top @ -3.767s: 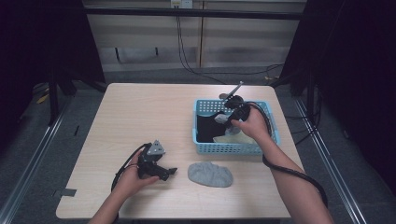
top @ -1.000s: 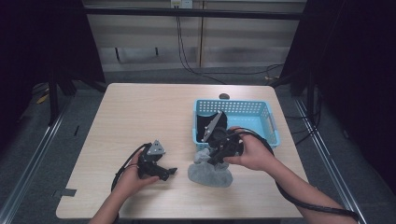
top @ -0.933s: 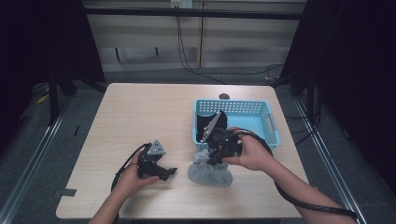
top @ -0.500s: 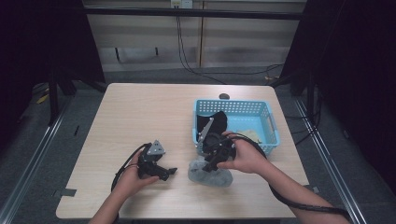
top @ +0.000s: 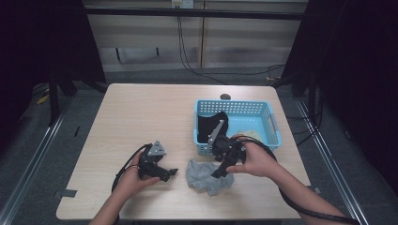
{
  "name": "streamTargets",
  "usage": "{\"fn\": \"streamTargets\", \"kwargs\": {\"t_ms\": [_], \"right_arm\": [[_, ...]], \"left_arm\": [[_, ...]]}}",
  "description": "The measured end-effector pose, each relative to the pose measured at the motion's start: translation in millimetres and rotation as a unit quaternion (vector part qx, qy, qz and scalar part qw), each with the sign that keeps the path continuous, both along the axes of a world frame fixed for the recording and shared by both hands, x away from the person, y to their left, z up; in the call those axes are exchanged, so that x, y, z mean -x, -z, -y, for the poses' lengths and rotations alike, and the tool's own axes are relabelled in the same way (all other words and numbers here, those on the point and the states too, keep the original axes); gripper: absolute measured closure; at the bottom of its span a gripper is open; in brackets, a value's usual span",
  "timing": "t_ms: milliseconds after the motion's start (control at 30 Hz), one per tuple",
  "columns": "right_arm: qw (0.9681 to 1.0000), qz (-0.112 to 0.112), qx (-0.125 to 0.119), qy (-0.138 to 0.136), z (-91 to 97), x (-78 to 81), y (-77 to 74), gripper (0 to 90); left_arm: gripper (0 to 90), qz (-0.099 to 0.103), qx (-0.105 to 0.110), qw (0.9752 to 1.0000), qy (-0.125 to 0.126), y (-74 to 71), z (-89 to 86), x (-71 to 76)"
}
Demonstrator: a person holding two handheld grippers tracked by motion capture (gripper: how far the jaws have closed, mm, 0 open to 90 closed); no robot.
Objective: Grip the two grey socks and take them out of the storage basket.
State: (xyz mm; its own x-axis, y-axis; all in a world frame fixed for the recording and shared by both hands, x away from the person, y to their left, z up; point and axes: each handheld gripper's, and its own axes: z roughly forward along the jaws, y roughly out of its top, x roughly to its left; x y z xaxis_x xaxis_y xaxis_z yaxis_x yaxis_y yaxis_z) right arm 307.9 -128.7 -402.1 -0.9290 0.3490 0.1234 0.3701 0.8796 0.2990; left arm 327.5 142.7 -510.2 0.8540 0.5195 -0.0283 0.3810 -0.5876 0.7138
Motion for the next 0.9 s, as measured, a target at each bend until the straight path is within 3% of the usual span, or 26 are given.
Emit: {"fn": "streamTargets", "kwargs": {"t_ms": [467,733,833,900], "right_arm": [[0.9990,0.014,-0.005,0.043,46.0,15.5,18.6,30.8],[0.9969,0.020,-0.024,0.072,74.9,25.3,31.8,29.4],[0.9954,0.017,-0.037,0.087,86.8,28.7,38.8,29.0],[0.9950,0.008,-0.030,0.095,93.7,30.4,43.3,28.9]], "left_arm": [[7.5,0.000,0.000,1.0000,0.000,0.0,0.0,0.0],[7.6,0.000,0.000,1.0000,0.000,0.0,0.0,0.0],[7.5,0.000,0.000,1.0000,0.000,0.0,0.0,0.0],[7.5,0.000,0.000,1.0000,0.000,0.0,0.0,0.0]]}}
